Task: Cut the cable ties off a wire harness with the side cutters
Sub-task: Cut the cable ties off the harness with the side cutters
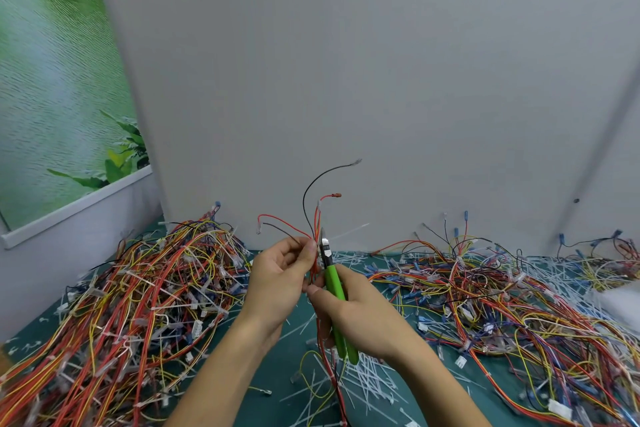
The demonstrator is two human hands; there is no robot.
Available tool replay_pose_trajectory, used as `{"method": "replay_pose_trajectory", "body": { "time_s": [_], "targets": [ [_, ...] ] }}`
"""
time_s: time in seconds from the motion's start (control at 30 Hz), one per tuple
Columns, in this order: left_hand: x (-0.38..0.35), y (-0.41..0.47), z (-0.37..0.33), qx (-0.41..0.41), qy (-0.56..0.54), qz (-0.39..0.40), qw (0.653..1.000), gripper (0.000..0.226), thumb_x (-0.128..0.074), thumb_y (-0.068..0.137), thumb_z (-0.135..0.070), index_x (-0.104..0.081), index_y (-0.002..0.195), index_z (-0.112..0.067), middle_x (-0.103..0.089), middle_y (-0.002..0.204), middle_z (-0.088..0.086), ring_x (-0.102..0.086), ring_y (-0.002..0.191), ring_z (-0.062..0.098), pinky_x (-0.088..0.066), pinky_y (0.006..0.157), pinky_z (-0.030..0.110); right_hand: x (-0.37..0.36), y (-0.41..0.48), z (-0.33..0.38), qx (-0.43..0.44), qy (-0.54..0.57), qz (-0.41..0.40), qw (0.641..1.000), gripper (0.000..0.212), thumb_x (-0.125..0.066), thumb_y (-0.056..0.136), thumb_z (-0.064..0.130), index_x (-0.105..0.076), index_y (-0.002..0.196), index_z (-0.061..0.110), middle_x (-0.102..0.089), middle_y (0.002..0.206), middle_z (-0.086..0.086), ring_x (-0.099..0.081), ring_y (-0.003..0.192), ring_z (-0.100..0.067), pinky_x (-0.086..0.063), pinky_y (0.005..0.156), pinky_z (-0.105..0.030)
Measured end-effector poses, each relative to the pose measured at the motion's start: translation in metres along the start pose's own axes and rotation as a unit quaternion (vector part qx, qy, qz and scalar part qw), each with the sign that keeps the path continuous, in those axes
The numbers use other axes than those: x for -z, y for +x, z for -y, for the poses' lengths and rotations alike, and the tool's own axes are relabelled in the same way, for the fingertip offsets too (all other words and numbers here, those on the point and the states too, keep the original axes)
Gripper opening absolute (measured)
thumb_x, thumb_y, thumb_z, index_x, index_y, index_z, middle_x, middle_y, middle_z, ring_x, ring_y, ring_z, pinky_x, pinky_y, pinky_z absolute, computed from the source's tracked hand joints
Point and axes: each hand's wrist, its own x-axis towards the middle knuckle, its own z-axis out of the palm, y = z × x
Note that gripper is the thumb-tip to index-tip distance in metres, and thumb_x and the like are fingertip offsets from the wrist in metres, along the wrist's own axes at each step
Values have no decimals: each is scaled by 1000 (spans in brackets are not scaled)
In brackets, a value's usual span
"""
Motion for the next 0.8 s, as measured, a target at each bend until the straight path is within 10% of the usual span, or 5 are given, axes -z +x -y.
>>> {"method": "replay_pose_trajectory", "body": {
  "time_s": [0.33,0.8],
  "targets": [
    [1,1,2,-20,20,-17,999,11,-67,95,-16,-71,100,-7,-72,81,0,-61,65,2,-48,56,14,-4,1,-3,20,-82,-39,996,16,-57,100,30,-53,84,28,-60,70,-2,-56,59,-24,-56,66,-51],
    [0,-1,1,-58,64,-18,996,6,-69,94,-14,-71,96,-9,-73,84,0,-67,81,8,-54,72,19,-6,-1,3,-12,-17,1,1000,16,-56,103,27,-50,99,13,-64,74,-7,-66,55,-22,-56,56,-37]
  ]
}}
